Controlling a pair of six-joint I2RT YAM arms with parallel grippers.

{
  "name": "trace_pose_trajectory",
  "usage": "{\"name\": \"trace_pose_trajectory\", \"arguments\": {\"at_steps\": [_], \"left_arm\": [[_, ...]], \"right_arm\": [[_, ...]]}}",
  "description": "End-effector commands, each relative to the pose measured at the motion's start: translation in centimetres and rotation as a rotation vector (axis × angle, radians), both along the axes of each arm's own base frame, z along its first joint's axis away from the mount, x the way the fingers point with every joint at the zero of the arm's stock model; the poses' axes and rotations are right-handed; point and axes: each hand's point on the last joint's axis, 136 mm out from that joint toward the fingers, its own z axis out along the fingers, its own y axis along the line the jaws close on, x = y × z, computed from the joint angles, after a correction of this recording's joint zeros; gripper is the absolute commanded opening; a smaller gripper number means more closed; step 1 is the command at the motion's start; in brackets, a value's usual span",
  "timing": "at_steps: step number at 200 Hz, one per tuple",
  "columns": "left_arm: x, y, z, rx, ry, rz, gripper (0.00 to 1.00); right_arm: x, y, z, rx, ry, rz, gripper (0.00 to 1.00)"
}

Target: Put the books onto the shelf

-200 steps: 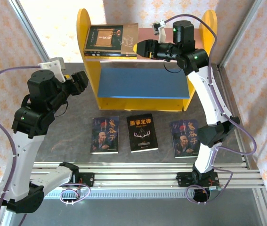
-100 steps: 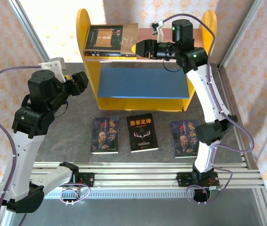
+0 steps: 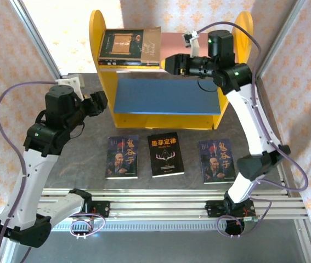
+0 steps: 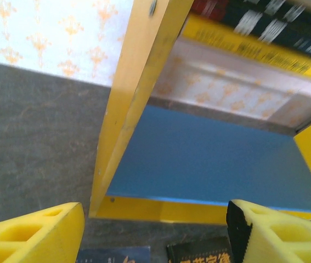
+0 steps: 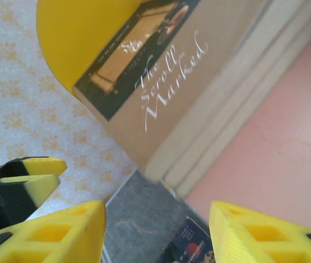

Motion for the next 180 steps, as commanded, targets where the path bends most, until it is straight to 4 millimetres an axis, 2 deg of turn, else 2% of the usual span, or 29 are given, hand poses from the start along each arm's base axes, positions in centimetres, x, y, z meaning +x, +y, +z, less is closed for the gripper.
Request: {"name": "trace_pose_trajectory", "arguments": {"at_steps": [1,17,27,40,62,78,80,86,106,114,118,135,157,180], "left_arm": [[-0.2,-0.6,-1.3,-0.051,0.009,-0.006,0.69],[-0.4,-0.7,-3.5,-0.087,0.051,0.01,0.67],[-0.5,-1.0,-4.9,-0.098,0.069,0.012,0.66],[-0.7,-1.2,-6.7,-0.104,0.073,0.032,0.66],[-0.7,-2.0,-10.2,-0.108,0.135,0.042,0.66],[-0.9,-3.3,-13.4,-0.127,0.201,0.049,0.64],[-1.0,-3.5,-13.8,-0.13,0.207,0.048,0.64],[-1.2,-4.1,-15.1,-0.142,0.231,0.048,0.64],[-1.8,-6.2,-18.8,-0.2,0.285,0.028,0.64],[-1.9,-6.7,-20.1,-0.208,0.304,0.033,0.64],[-1.9,-6.9,-20.7,-0.21,0.31,0.032,0.64],[-2.0,-8.0,-23.3,-0.208,0.352,0.025,0.63],[-1.9,-9.3,-25.5,-0.21,0.393,0.013,0.62],[-1.5,-9.9,-25.9,-0.171,0.406,0.007,0.63]], "right_arm": [[-1.9,-2.4,-0.3,-0.077,-0.051,-0.058,0.52],[-3.2,-3.7,-0.9,-0.089,-0.071,-0.102,0.52],[-3.9,-4.5,-1.9,-0.09,-0.067,-0.142,0.54],[-4.7,-5.4,-3.5,-0.091,-0.049,-0.183,0.55],[-5.8,-6.6,-7.3,-0.108,0.005,-0.243,0.55],[-6.3,-6.3,-12.1,-0.144,0.089,-0.236,0.56],[-6.7,-6.4,-12.0,-0.139,0.082,-0.239,0.56],[-7.0,-6.4,-13.4,-0.154,0.102,-0.242,0.56],[-7.1,-6.5,-20.0,-0.225,0.235,-0.27,0.54],[-7.3,-6.5,-22.0,-0.23,0.279,-0.275,0.52],[-7.2,-6.4,-23.9,-0.241,0.321,-0.274,0.52],[-7.6,-5.9,-28.4,-0.228,0.413,-0.273,0.51],[-7.9,-6.3,-32.7,-0.293,0.492,-0.302,0.49],[-7.9,-6.8,-34.9,-0.347,0.523,-0.319,0.49]]}}
